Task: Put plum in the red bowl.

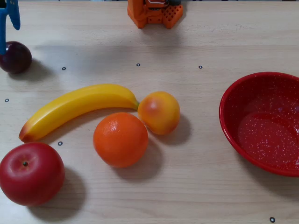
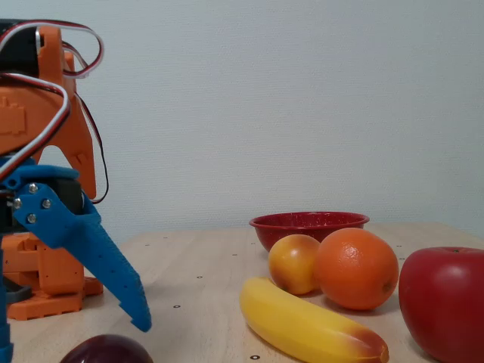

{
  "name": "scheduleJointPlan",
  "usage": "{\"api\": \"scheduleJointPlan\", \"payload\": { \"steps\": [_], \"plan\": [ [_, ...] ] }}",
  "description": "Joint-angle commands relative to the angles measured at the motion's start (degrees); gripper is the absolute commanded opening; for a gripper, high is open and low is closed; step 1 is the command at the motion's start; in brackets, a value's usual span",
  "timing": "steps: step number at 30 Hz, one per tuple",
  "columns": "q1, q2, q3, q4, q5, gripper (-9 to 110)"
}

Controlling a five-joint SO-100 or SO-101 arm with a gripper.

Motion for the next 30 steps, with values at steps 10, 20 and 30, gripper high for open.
{"api": "scheduleJointPlan", "payload": {
  "steps": [10,20,30],
  "plan": [
    [0.1,0.5,-4.3,-3.4,-3.3,42],
    [-0.5,-0.5,-4.3,-3.7,-3.4,42],
    [-1.6,-1.4,-4.3,-3.9,-2.8,42]
  ]
}}
